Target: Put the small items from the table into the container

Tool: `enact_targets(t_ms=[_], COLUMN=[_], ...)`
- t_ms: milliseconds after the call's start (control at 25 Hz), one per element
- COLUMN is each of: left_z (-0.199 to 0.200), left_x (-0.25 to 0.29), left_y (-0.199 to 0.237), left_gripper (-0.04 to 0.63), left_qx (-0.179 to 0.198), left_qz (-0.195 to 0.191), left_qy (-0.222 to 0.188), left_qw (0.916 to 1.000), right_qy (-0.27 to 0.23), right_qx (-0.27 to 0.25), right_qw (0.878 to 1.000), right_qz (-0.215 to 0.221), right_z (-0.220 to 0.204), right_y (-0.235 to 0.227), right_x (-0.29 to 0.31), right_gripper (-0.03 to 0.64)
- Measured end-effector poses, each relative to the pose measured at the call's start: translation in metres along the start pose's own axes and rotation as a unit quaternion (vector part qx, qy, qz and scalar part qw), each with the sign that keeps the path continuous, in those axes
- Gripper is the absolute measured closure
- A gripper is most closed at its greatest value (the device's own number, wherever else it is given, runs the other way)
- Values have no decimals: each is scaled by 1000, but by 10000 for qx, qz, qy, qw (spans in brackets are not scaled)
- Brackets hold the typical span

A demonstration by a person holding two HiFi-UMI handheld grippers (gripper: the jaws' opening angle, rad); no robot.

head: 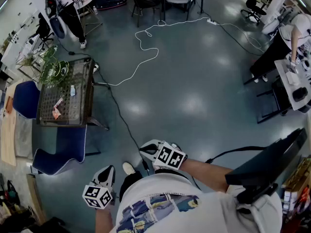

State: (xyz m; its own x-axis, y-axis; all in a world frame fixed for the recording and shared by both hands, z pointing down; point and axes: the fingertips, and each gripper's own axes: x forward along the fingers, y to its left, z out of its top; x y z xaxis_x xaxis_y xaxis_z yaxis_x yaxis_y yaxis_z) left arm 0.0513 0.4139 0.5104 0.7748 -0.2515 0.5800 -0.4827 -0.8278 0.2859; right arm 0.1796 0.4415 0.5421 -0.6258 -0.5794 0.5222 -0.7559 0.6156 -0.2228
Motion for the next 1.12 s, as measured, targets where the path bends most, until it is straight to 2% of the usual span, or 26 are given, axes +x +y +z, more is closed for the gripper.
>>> enact_targets(t_ms=[160,320,520,640,840,1000,1120], left_z=[10,31,38,44,69,87,107], left_x=[12,17,19,24,30,25,16], left_y=[-26,-28,-22,-6,23,78,129], left_gripper=[588,588,588,588,588,588,588], left_qx=[102,209,9,-101,1,57,16], left_qz=[-100,-155,-121,-186,-235,-357,-349], left_qy=[34,41,28,8,-32,-265,-429], left_qw=[9999,9997,9999,9998,9997,9990,9985], right_qy=[-71,-187,47,-9,22,176,292], right_qx=[10,46,-213,-100,206,462,366], right_qw=[9999,9996,9997,9998,9998,9987,9989], right_qz=[-119,-206,-116,-154,-59,-115,-93], right_z=[-10,-7,-7,1,27,53,89], right_y=[-12,-28,-42,-54,-71,-82,-91], right_x=[-25,-34,-30,-17,13,67,111], right_gripper=[609,609,609,607,606,585,553])
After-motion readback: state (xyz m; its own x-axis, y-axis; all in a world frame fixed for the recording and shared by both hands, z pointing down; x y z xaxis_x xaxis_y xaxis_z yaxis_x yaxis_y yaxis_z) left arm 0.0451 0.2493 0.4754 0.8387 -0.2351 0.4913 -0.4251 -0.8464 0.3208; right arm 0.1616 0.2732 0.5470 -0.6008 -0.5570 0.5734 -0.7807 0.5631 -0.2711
